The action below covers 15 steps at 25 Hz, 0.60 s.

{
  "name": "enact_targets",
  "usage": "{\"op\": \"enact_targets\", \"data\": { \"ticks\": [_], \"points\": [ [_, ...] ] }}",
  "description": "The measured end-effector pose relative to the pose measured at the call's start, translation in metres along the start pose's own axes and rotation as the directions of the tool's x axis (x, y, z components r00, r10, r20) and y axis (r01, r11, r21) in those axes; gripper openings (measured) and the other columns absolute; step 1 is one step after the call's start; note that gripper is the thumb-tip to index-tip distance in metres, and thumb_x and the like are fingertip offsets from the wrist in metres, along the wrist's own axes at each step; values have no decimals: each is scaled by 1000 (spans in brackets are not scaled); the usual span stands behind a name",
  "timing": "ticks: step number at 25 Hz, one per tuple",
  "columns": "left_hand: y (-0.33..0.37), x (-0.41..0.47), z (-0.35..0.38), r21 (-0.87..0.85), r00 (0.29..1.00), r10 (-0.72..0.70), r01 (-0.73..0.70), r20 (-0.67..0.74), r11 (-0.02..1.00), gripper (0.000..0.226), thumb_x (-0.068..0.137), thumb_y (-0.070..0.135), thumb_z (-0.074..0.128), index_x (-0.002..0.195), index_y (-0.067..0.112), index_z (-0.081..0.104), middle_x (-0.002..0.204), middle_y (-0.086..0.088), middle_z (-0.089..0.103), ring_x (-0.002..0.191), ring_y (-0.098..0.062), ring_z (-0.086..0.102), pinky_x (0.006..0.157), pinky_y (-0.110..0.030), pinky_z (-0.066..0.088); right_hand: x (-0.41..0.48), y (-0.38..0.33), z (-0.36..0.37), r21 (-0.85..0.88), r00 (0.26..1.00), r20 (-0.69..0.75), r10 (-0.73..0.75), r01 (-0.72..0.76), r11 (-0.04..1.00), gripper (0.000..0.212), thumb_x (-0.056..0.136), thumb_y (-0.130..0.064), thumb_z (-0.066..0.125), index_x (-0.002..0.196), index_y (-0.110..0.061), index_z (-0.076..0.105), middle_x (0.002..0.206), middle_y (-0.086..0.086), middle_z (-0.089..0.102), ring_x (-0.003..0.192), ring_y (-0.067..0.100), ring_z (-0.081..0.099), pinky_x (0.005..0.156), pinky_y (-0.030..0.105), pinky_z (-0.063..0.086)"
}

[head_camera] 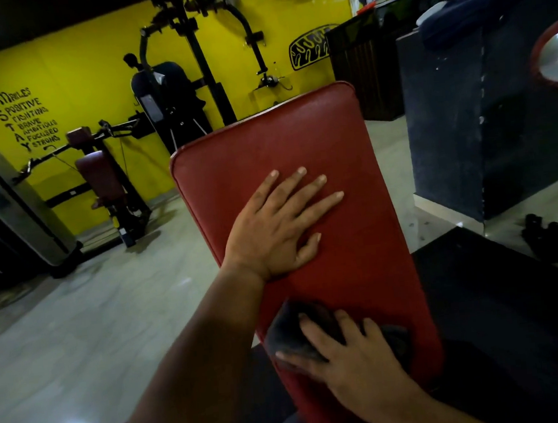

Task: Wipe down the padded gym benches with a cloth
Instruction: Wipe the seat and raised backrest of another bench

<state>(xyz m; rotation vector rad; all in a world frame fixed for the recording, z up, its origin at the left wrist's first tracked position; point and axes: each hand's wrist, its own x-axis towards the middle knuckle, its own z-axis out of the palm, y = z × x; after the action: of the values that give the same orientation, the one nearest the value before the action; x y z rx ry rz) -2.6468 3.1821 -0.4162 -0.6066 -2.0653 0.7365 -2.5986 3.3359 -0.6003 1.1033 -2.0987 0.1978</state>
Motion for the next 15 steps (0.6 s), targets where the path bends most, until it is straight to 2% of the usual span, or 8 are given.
{"op": "enact_targets", "data": {
  "ticks": [4, 7, 8, 10, 11, 12, 14, 15],
  "points": [
    [3, -2, 2, 2, 1000, -14, 14, -21, 1000, 59, 89, 44, 52, 145, 28, 47, 151, -2, 45, 141, -28, 38, 117, -49, 25, -17, 60, -7, -70, 982, -131, 137, -147, 987, 66, 74, -28, 60, 135, -49, 47, 135, 7, 46, 88, 44, 60, 62, 48, 48],
    [4, -3, 4, 10, 999, -16, 16, -36, 1000, 56, 89, 44, 53, 143, 26, 51, 150, -2, 46, 140, -28, 40, 117, -48, 24, -27, 98, -16, -60, 941, -89, 325, -331, 942, 92, 58, -25, 84, 137, -46, 42, 134, 13, 44, 96, 48, 54, 64, 50, 49],
    [4, -2, 3, 16, 999, -14, 15, -38, 1000, 56, 90, 44, 52, 143, 26, 51, 150, -2, 47, 140, -28, 40, 117, -48, 24, -30, 106, -17, -12, 894, -70, 443, -445, 896, 97, 56, -24, 87, 139, -45, 40, 135, 16, 43, 98, 49, 52, 64, 51, 50],
    [2, -2, 2, 19, 999, -18, 19, -41, 1000, 56, 90, 45, 52, 143, 27, 51, 149, -2, 48, 140, -28, 41, 117, -48, 25, -37, 109, -17, 136, 742, -41, 669, -659, 740, 104, 59, -18, 89, 143, -44, 33, 136, 19, 40, 101, 50, 49, 65, 53, 55],
    [2, -2, 2, 18, 999, -22, 22, -42, 1000, 55, 90, 45, 52, 143, 27, 52, 149, -3, 48, 140, -28, 41, 117, -48, 25, -39, 104, -16, 184, 701, -26, 712, -697, 693, 106, 59, -16, 89, 144, -43, 32, 137, 20, 39, 103, 49, 48, 66, 54, 55],
    [3, -3, 2, 16, 999, -24, 24, -43, 1000, 55, 90, 45, 52, 142, 27, 52, 149, -3, 48, 140, -28, 41, 117, -48, 26, -42, 97, -15, 193, 719, -35, 694, -677, 710, 104, 60, -16, 89, 143, -42, 34, 137, 20, 39, 104, 49, 48, 69, 54, 56],
    [4, -3, 2, 9, 999, -21, 21, -46, 1000, 53, 90, 44, 52, 140, 26, 54, 149, -3, 48, 139, -28, 42, 116, -48, 26, -43, 93, -17, 161, 814, -79, 575, -559, 813, 92, 61, -18, 86, 140, -35, 42, 138, 21, 40, 107, 49, 47, 72, 54, 53],
    [4, -3, 2, 7, 998, -18, 18, -52, 1000, 52, 90, 44, 52, 139, 26, 55, 148, -3, 49, 139, -28, 42, 116, -48, 26, -39, 98, -20, 176, 822, -105, 560, -539, 824, 88, 63, -17, 83, 140, -33, 43, 139, 22, 39, 109, 49, 46, 75, 55, 52]
  ]
}}
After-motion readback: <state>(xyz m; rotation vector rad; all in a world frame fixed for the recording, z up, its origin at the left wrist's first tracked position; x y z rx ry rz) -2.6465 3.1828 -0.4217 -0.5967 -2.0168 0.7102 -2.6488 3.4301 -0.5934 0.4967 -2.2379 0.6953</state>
